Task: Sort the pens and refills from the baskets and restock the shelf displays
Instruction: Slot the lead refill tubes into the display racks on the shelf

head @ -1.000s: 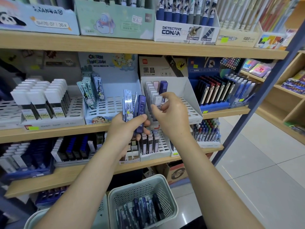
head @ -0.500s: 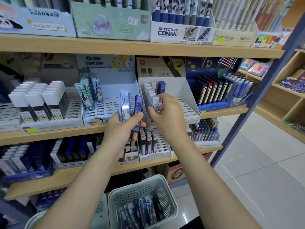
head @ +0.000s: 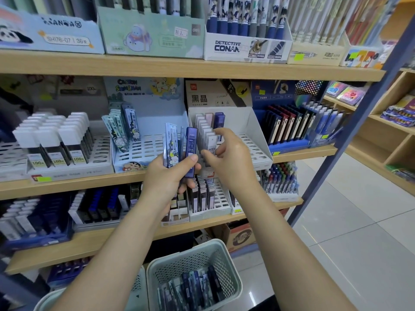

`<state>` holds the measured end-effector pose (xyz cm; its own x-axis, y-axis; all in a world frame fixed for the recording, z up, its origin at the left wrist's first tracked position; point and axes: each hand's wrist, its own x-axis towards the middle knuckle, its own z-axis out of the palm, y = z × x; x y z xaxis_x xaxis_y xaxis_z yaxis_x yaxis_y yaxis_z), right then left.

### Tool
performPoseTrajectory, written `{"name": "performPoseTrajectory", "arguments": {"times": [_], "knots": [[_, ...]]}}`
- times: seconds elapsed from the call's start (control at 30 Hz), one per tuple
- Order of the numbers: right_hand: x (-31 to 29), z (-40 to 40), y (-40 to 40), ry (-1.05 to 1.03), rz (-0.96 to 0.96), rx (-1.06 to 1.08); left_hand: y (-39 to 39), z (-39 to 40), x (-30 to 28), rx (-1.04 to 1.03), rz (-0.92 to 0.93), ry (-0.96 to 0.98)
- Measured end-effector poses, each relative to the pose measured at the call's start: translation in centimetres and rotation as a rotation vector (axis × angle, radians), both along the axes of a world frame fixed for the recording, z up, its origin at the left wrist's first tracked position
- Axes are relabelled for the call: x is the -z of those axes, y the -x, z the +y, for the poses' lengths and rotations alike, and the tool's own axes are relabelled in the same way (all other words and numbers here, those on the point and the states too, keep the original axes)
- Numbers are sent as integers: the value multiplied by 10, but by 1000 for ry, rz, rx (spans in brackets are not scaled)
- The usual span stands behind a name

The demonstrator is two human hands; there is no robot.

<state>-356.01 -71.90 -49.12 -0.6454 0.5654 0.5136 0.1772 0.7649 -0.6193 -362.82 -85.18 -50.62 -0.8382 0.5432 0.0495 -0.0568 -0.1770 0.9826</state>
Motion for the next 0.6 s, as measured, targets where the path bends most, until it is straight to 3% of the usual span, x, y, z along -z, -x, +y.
{"name": "performPoseTrajectory", "arguments": {"times": [0.13,0.23,0.37,0.6], "knots": [[-18,6,-12,129,58,-21,-2,1,-3,5,33,7],[-38,7,-24,397,219,-153,-6,3,-9,25,78,9],[-40,4,-27,595,166,-340,-15,10,-14,43,114,28],[-37,25,-40,919,290,-639,-24,16,-23,216,-124,-112]]}}
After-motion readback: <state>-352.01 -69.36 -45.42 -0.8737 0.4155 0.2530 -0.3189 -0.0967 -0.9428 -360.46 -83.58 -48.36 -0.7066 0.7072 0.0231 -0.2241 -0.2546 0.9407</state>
